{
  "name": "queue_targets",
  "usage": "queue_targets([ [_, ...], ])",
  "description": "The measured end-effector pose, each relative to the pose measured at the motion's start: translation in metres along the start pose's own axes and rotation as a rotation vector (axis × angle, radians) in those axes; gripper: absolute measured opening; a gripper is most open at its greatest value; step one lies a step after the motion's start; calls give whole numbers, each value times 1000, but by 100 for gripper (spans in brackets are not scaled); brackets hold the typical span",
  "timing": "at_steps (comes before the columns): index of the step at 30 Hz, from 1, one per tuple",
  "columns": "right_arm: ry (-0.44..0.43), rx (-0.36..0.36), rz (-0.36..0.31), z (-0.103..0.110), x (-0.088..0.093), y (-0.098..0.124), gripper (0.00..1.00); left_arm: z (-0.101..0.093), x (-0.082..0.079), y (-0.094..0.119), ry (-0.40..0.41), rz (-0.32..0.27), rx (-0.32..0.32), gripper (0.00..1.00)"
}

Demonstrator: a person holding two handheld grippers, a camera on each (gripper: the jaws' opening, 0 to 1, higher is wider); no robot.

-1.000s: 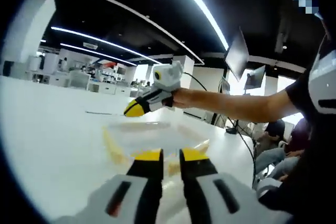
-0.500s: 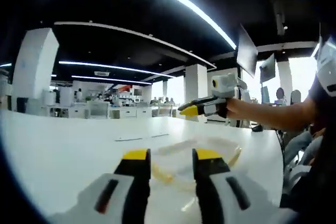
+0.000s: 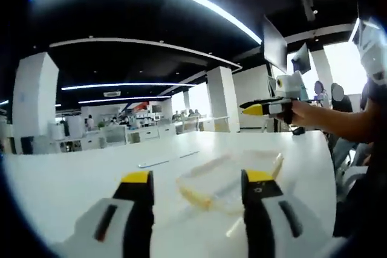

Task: Snap each plastic latch of the storage box into its locked position after aligning the lid with the box until every specified latch is closed and the lid sits flush.

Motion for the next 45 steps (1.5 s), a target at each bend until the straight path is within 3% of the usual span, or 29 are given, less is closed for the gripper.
queue_targets([
  [5, 0, 114, -19, -3, -5, 26, 70, 7, 2, 7, 1, 10, -55, 73],
  [7, 3, 126, -21, -3, -5, 29, 73, 9, 2, 9, 1, 10, -70, 74],
  [8, 7, 134, -23, -2, -5, 31, 75, 14, -2, 14, 5, -14, -106, 75],
  [11, 15, 191, -23, 1, -1, 43, 80, 18, -7, 18, 14, -46, -134, 77],
  [14, 15, 197, -23, 1, -1, 44, 86, 19, -8, 19, 14, -48, -136, 82],
  [15, -30, 248, -41, 10, 6, 55, 89, 21, -9, 21, 41, -60, -148, 84],
  [18, -44, 247, -34, 16, 9, 58, 91, 24, -12, 25, 83, -77, -168, 89],
  [19, -65, 283, -22, 19, 13, 64, 91, 24, -12, 26, 91, -81, -175, 90],
  [24, -125, 297, -25, 37, 20, 74, 96, 23, -17, 33, 98, -100, -212, 95],
  [27, -211, 329, -72, 47, 21, 81, 97, 21, -17, 37, 106, -115, -240, 93],
  [30, -212, 355, -82, 54, 23, 87, 99, 16, -16, 43, 195, -183, -276, 93],
  [33, -206, 376, -79, 55, 24, 90, 100, 15, -15, 44, 197, -179, -273, 94],
  [34, -212, 389, -79, 59, 27, 94, 100, 8, -6, 52, 212, -129, -300, 96],
  [37, -229, 409, -70, 69, 34, 103, 100, 5, -3, 60, 232, -127, -336, 100],
  [39, -236, 427, -55, 73, 39, 109, 100, 3, 2, 65, 246, -64, -364, 100],
  [45, -189, 450, -5, 80, 44, 120, 100, -5, 0, 75, 191, -66, -390, 100],
])
Point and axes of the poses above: the point that each gripper's makers call its tool centre point, and the gripper's own axes: y roughly backward along the fingers, z roughly to its left, x roughly out of its underside, the point moved 7 cm from there along y, roughly backward along the fingers, and after that the axes turned 1 degree about -x, right-handed, at the moved point
